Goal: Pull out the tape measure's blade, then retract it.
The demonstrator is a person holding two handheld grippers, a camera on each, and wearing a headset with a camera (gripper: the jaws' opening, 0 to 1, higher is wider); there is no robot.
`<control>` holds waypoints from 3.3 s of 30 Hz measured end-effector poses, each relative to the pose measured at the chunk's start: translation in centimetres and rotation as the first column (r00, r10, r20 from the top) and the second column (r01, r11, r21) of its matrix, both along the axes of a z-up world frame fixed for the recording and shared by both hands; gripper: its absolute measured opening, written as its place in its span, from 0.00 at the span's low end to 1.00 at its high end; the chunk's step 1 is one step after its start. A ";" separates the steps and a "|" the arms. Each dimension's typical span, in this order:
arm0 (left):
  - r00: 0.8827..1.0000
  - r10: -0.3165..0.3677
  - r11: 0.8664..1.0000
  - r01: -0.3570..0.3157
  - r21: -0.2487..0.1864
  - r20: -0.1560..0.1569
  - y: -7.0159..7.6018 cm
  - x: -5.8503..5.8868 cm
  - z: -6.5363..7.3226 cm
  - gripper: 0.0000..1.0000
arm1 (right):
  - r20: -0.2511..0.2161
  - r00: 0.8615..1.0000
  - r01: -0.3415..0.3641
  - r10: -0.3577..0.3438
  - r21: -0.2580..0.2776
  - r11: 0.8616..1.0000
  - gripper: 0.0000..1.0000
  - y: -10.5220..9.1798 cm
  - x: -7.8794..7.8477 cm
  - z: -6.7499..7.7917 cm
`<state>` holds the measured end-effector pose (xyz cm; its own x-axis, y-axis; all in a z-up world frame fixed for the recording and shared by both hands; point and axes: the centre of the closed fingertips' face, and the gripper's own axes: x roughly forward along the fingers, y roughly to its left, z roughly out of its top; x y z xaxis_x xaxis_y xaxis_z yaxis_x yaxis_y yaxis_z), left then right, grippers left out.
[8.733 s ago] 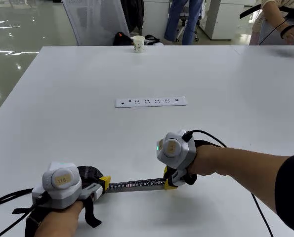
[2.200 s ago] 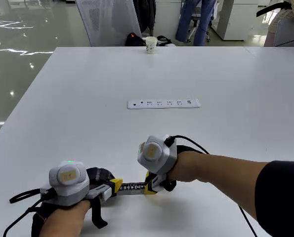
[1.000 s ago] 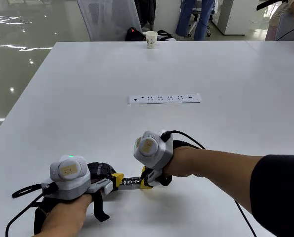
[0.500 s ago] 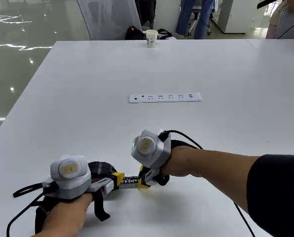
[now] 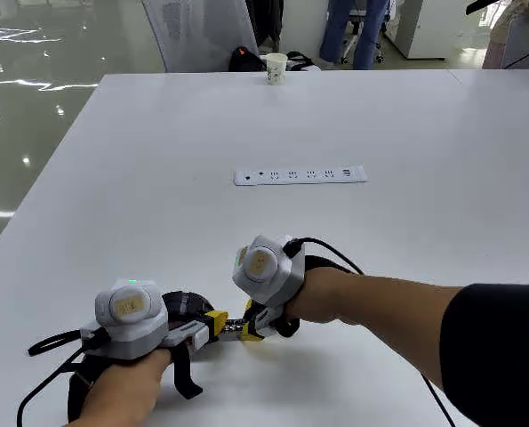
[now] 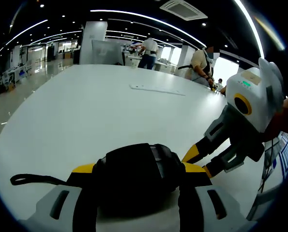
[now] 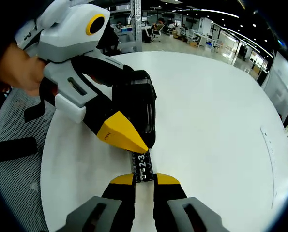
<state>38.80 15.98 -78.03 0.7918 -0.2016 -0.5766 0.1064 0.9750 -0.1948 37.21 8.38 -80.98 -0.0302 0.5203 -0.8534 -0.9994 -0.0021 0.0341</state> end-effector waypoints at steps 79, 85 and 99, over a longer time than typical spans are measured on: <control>0.942 -0.334 0.941 0.335 -0.051 0.026 -0.8 -1.9 1.8 0.99 | 0.010 0.980 0.196 -0.201 0.167 0.966 0.27 -2.7 -1.1 2.1; 0.934 -0.356 0.932 0.357 -0.066 0.031 0.3 -3.4 2.8 0.99 | 0.009 0.966 0.251 -0.260 0.221 0.942 0.34 -4.5 -1.1 3.6; 0.889 -0.458 0.889 0.458 0.000 -0.007 2.1 -6.3 3.0 0.99 | -0.021 0.945 0.322 -0.327 0.251 0.913 0.47 -10.1 -2.7 4.7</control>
